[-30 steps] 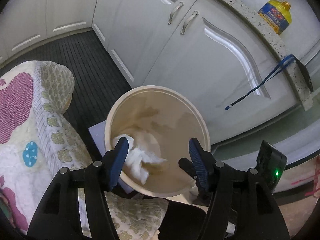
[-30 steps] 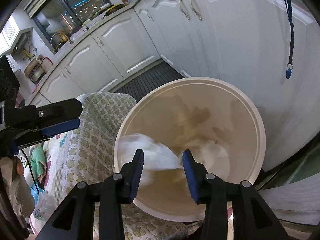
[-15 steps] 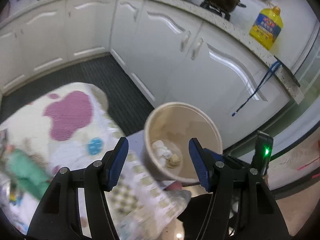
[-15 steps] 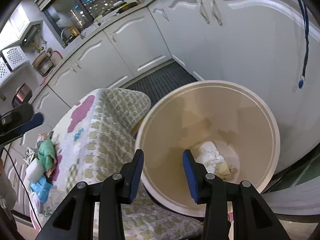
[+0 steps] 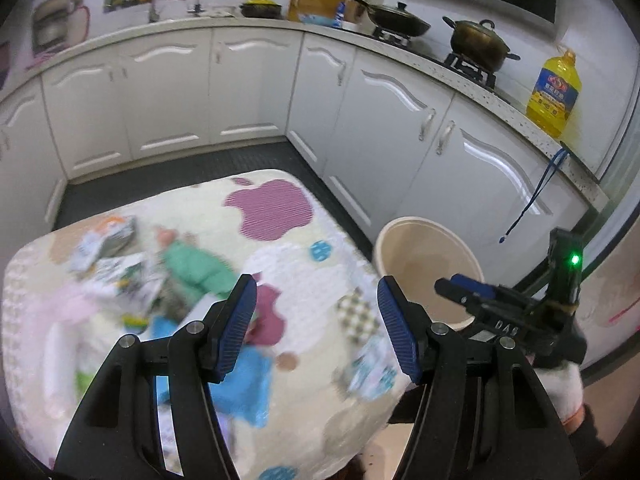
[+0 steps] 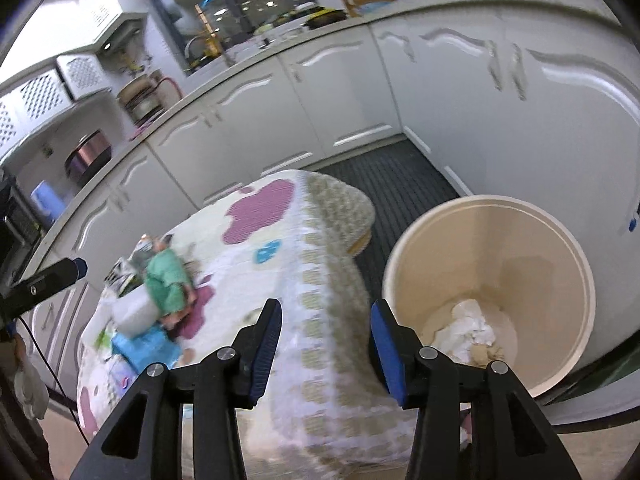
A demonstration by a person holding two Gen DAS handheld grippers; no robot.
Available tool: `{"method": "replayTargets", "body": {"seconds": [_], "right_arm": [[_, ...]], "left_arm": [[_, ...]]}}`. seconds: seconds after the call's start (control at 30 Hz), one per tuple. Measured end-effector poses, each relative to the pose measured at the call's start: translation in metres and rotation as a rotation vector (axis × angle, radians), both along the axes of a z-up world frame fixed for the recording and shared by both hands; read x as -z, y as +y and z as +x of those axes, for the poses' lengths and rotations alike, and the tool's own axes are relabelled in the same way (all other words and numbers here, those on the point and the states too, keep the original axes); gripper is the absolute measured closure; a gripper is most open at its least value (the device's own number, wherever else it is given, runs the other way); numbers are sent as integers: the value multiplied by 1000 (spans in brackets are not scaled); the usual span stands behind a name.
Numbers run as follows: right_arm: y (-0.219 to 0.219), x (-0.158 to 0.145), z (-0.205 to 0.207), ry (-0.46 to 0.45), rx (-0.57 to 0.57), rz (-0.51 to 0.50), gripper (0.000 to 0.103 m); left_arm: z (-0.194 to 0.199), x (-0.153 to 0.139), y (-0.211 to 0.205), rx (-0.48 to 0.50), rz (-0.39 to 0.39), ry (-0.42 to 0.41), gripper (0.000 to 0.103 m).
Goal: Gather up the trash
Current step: 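Move both tools back over the table toward the remaining trash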
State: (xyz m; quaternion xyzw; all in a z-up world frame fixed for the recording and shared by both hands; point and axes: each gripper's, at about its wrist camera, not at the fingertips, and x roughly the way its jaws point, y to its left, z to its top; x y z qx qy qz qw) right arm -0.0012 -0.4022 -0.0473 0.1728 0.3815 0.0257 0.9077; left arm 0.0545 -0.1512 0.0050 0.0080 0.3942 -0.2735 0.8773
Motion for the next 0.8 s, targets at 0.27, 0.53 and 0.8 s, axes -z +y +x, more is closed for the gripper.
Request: {"method": "replayTargets", "body": {"seconds": [0.27,0.53,0.8], "right_arm": [[61,-23,-11,-23,-114,2,58],[104,-26,-19,-20,-161,-31,58],[138,-29,-19,7,-190,-71,52]], "left_arm": [[-31,14,71,-92,-8,3,41],[-49,33,135,-199,-5,5,41],[-66,48,181,-277,31,-61,41]]}}
